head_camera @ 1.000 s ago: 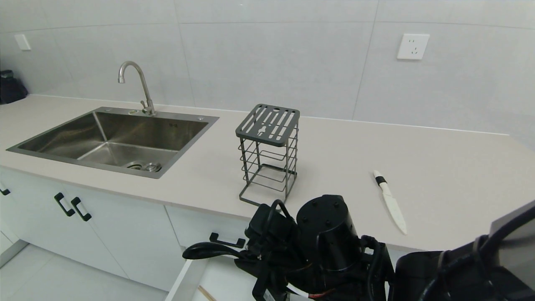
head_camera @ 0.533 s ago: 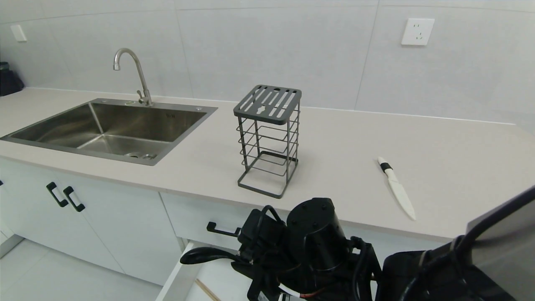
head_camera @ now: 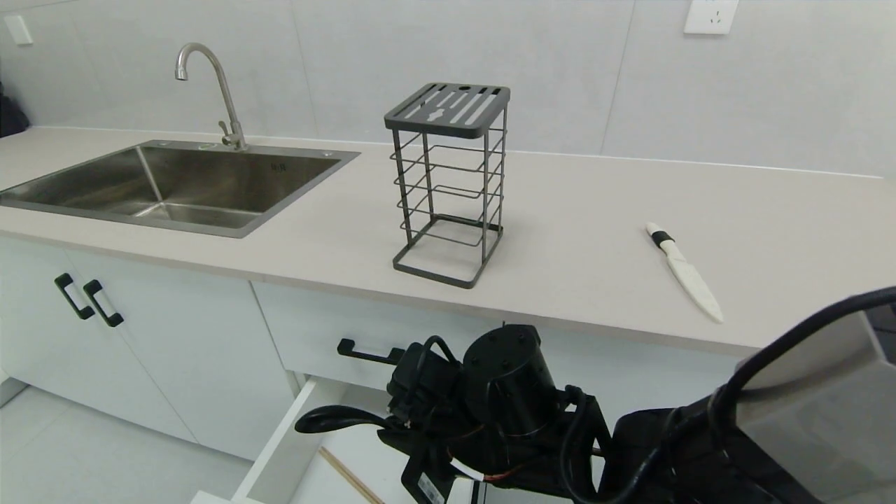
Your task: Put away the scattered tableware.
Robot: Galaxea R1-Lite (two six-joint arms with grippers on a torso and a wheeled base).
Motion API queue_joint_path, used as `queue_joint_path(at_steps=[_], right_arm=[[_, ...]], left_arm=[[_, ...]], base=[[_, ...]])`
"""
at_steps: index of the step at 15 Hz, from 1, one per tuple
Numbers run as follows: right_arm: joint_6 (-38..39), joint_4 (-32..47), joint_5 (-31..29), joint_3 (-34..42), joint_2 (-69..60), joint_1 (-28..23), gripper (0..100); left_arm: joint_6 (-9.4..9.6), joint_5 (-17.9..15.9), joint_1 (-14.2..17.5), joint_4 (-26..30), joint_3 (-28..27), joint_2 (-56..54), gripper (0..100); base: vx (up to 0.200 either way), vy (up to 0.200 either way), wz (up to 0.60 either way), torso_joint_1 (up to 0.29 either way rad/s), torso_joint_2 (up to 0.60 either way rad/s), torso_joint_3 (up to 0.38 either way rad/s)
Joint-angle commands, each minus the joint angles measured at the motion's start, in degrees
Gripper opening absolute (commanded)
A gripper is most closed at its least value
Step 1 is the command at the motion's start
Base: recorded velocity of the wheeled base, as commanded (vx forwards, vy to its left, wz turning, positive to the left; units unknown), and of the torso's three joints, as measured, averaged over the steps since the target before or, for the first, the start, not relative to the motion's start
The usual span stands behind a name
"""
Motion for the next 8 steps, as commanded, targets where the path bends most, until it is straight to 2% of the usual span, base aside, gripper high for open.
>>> queue_joint_path(at_steps=[1,8], right_arm=[[0.0,0.0,0.1,-0.1,0.7,0.0,0],[0.0,0.0,2.6,-4.7,5.0,-0.9,0]], left_arm=[[0.04,0.0,0.0,0.0,0.0,0.1,100],[0.04,0.0,0.0,0.0,0.0,0.1,100]], base=[[0.0,0.0,0.0,-0.246,0.48,0.232],[0.0,0.0,0.0,-0.252,0.4,0.16]])
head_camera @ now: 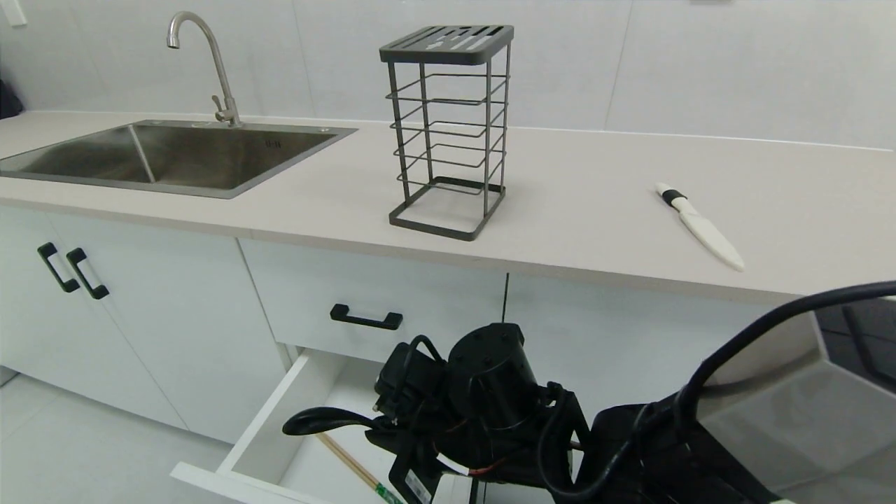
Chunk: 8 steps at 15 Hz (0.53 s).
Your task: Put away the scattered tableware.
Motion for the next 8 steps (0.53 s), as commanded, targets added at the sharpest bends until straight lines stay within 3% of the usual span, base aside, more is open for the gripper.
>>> queue_joint_path(at_steps=[1,4,8], right_arm=[[0.0,0.0,1.2,-2.2,2.8,-0.7,0],[-0.1,0.0,1.7,-4.4,4.9,-1.1,0],[-0.1,0.1,1.9,-7.4,7.8,-1.5,0]], left_arm=[[0.0,0.0,0.0,0.0,0.0,0.1,100],[0.0,0.0,0.0,0.0,0.0,0.1,100],[0.08,0.0,0.0,0.0,0.0,0.1,100]], base=[[0.0,0.0,0.0,-0.261,0.36,0.105],[0.0,0.0,0.0,-0.199,0.3,0.124],[0.0,0.0,0.0,-0.03,0.21,0.06]])
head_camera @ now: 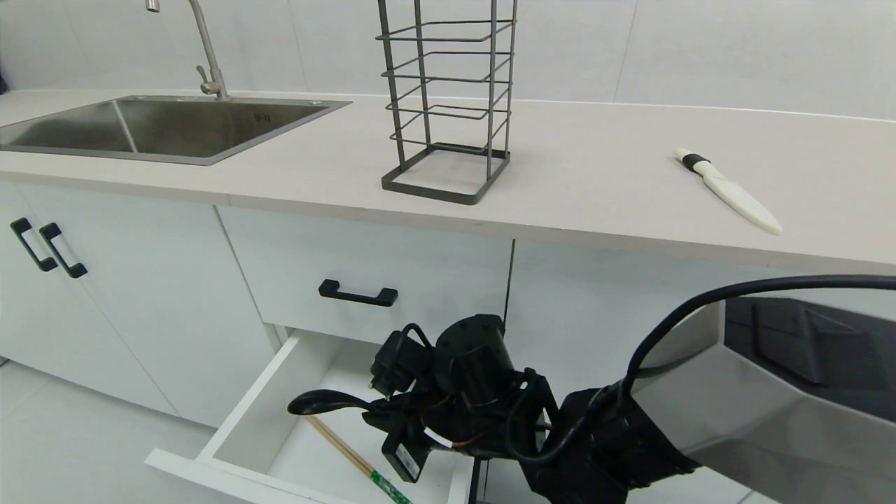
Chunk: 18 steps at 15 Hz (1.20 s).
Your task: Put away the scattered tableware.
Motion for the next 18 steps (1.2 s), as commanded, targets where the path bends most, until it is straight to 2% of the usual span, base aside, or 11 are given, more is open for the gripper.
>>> queue_joint_path(at_steps=[1,11,12,18], right_arm=[[-0.1,1.1,0.1,-3.0,2.5,-0.1,0],[-0.3,5.5,0.1,-9.8,9.2,-0.9,0],[-0.3,5.6,0.1,-12.2,11.2,-1.1,0],[-0.8,5.6,0.0,-12.8,14.6,-1.2,0]], left_arm=[[-0.03,0.0,0.0,0.0,0.0,0.1,100],[-0.03,0.0,0.0,0.0,0.0,0.1,100],[-0.03,0.0,0.0,0.0,0.0,0.1,100],[-0.03,0.0,0.0,0.0,0.0,0.1,100]], base=[[0.0,0.0,0.0,-0.012,0.07,0.036],[0.0,0.0,0.0,0.0,0.0,0.0],[0.0,0.0,0.0,0.0,0.0,0.0],[0.0,0.0,0.0,0.0,0.0,0.0]])
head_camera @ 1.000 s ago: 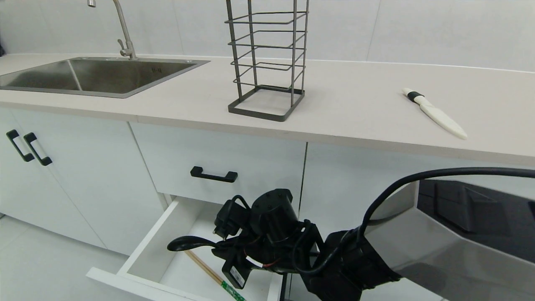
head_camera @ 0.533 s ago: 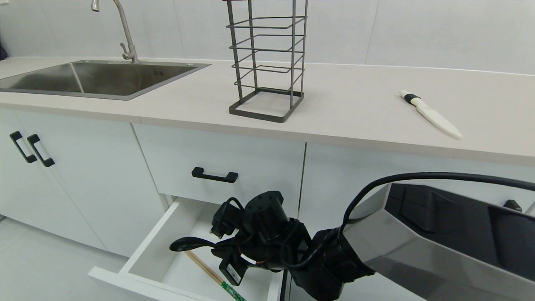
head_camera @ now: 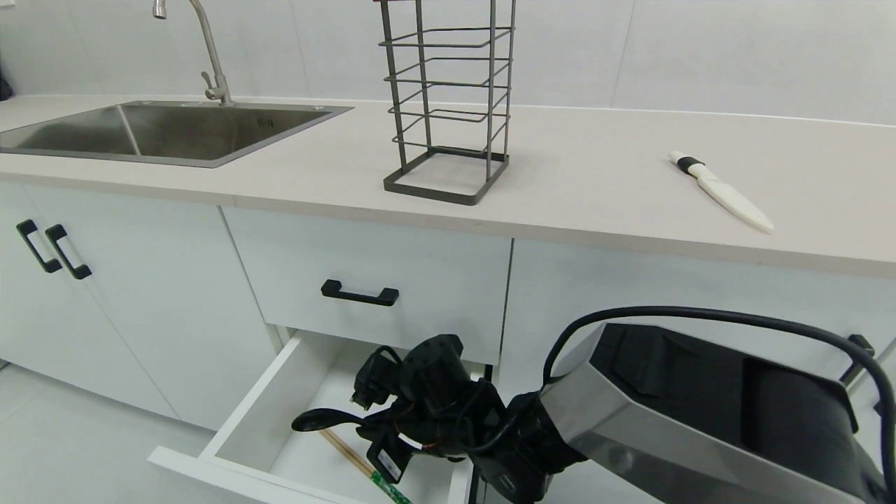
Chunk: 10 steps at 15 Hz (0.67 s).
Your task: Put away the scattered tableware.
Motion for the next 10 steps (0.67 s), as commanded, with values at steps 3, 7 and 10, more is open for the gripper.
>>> queue_joint_path(at_steps=[3,7,10], right_arm=[[-0.9,0.0,-0.6,-0.5,2.0,-0.1,0],[-0.9,0.7,-1.1,-1.5,3.1,-0.1,0],[-1.0,1.6,-2.4,-3.4,4.1,-0.1,0]], left_arm=[[-0.03,0.0,0.0,0.0,0.0,0.1,100],[0.06,0.0,0.0,0.0,0.0,0.1,100],[0.06,0.0,0.0,0.0,0.0,0.1,100]], base=[[0.0,0.0,0.0,0.0,0.0,0.0],[0.0,0.0,0.0,0.0,0.0,0.0],[0.0,0.0,0.0,0.0,0.0,0.0]])
